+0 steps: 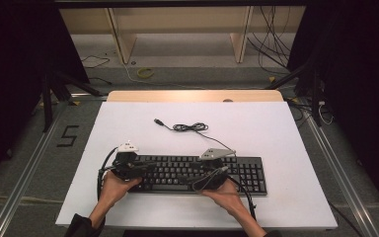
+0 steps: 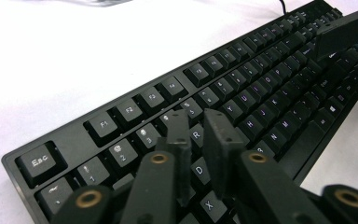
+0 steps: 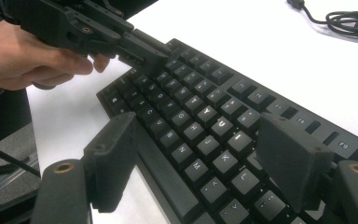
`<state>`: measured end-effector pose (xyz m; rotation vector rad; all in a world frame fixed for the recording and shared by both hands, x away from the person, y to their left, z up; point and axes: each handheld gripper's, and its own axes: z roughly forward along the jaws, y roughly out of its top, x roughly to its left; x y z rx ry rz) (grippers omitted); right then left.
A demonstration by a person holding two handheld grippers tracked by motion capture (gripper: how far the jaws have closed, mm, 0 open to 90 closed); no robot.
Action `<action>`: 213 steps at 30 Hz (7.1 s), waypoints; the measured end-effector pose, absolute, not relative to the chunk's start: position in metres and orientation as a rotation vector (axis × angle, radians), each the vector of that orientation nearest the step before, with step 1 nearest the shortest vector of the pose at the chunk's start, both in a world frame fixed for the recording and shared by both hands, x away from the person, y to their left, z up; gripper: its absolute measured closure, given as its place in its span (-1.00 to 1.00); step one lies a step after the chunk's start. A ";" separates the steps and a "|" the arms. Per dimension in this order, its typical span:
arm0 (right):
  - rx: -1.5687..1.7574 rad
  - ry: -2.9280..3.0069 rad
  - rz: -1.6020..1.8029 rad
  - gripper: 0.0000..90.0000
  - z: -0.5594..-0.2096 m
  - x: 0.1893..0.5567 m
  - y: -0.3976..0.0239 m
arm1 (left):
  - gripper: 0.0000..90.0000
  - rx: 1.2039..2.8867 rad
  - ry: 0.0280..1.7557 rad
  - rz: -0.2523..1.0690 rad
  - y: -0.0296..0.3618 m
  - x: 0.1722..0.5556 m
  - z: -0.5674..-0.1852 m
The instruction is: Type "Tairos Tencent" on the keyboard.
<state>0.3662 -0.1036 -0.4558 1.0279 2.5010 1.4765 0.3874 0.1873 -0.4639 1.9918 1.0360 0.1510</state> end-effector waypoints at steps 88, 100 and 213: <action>0.969 2.549 1.468 -0.21 -0.460 0.361 -0.092 | -0.14 1.942 1.075 0.099 0.187 0.381 -0.457; 0.934 2.578 1.413 0.35 -0.465 0.357 -0.084 | -0.20 1.910 1.053 0.104 0.189 0.374 -0.455; 1.042 2.515 1.436 0.18 -0.464 0.364 -0.114 | -0.36 1.873 0.985 0.125 0.193 0.357 -0.465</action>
